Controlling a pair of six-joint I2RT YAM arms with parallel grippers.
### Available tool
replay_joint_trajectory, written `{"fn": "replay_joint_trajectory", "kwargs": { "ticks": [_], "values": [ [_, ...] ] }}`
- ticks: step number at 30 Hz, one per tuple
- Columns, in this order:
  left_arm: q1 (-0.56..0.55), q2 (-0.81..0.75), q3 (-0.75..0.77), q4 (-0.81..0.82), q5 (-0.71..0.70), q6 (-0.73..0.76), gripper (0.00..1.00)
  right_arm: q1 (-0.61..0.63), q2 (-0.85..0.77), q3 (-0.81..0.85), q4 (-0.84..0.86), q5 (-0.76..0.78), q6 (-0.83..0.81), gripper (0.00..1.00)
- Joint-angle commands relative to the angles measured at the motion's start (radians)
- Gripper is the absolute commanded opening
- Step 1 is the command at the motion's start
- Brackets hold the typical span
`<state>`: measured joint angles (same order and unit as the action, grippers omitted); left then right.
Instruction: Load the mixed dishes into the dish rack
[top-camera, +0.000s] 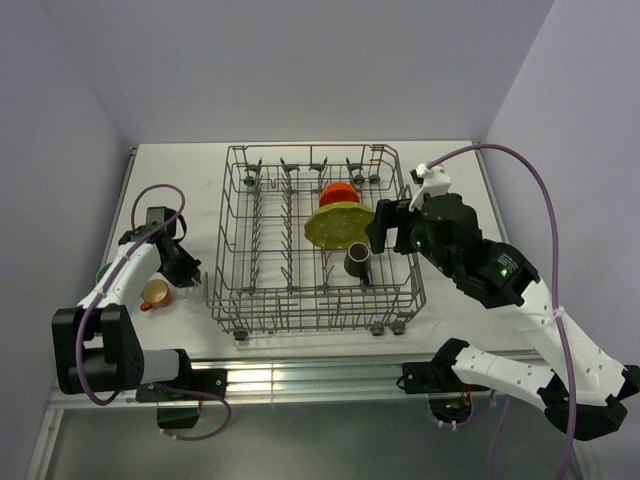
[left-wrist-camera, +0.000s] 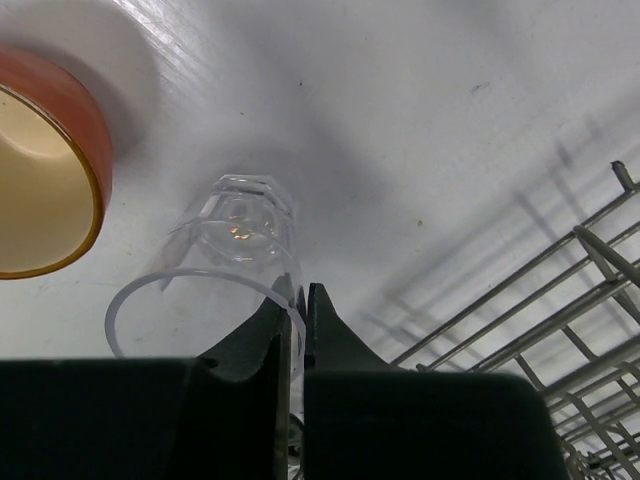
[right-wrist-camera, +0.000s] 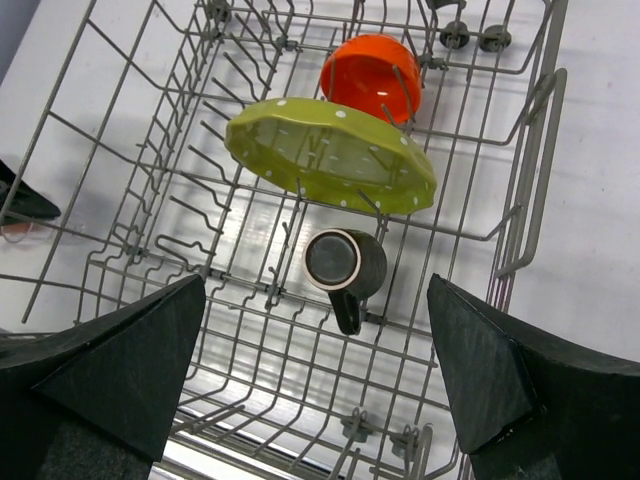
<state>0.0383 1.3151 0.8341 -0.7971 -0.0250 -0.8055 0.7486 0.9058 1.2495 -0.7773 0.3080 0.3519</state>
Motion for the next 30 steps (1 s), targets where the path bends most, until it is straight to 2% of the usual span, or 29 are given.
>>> {"fn": "replay_joint_trajectory", "kwargs": {
  "ticks": [1, 5, 8, 10, 11, 14, 18, 21, 22, 23, 24, 25, 26, 27, 28, 30],
  "values": [
    [0.003, -0.054, 0.046, -0.030, 0.042, 0.020, 0.00, 0.006, -0.005, 0.045, 0.026, 0.032, 0.024, 1.00],
    [0.006, -0.134, 0.184, -0.126, 0.031, 0.017, 0.00, 0.006, -0.002, 0.071, 0.064, -0.038, 0.004, 1.00],
    [0.008, -0.142, 0.436, -0.178, -0.022, 0.055, 0.00, 0.005, 0.033, 0.151, 0.072, -0.144, -0.025, 1.00],
    [0.009, -0.114, 0.544, -0.206, -0.062, 0.068, 0.00, 0.003, 0.077, 0.188, 0.066, -0.211, -0.031, 1.00],
    [0.009, -0.108, 0.636, -0.215, -0.037, 0.068, 0.00, 0.001, 0.108, 0.221, 0.061, -0.233, -0.028, 1.00],
    [0.009, -0.125, 0.773, -0.203, 0.002, 0.042, 0.00, -0.003, 0.157, 0.272, 0.056, -0.289, -0.005, 1.00],
    [0.009, -0.204, 0.862, -0.110, 0.083, 0.016, 0.00, -0.006, 0.197, 0.297, 0.088, -0.366, 0.027, 1.00],
    [0.009, -0.288, 0.782, 0.046, 0.349, -0.030, 0.00, -0.015, 0.219, 0.295, 0.144, -0.447, 0.047, 1.00],
    [0.009, -0.310, 0.737, 0.200, 0.516, -0.096, 0.00, -0.017, 0.220, 0.292, 0.165, -0.484, 0.051, 1.00],
    [0.008, -0.353, 0.623, 0.293, 0.598, -0.139, 0.00, -0.021, 0.226, 0.275, 0.215, -0.559, 0.059, 1.00],
    [0.008, -0.372, 0.559, 0.393, 0.670, -0.196, 0.00, -0.028, 0.228, 0.266, 0.243, -0.601, 0.079, 1.00],
    [0.008, -0.385, 0.504, 0.574, 0.733, -0.298, 0.00, -0.031, 0.229, 0.255, 0.271, -0.650, 0.087, 1.00],
    [0.006, -0.398, 0.409, 0.654, 0.828, -0.343, 0.00, -0.034, 0.235, 0.234, 0.332, -0.696, 0.099, 1.00],
    [0.005, -0.418, 0.364, 0.732, 0.864, -0.389, 0.00, -0.035, 0.242, 0.226, 0.358, -0.769, 0.123, 1.00],
    [0.005, -0.428, 0.291, 0.883, 0.894, -0.470, 0.00, -0.035, 0.248, 0.216, 0.378, -0.802, 0.133, 1.00],
    [0.003, -0.456, 0.226, 1.004, 0.951, -0.546, 0.00, -0.035, 0.269, 0.202, 0.446, -0.869, 0.159, 1.00]
  ]
}}
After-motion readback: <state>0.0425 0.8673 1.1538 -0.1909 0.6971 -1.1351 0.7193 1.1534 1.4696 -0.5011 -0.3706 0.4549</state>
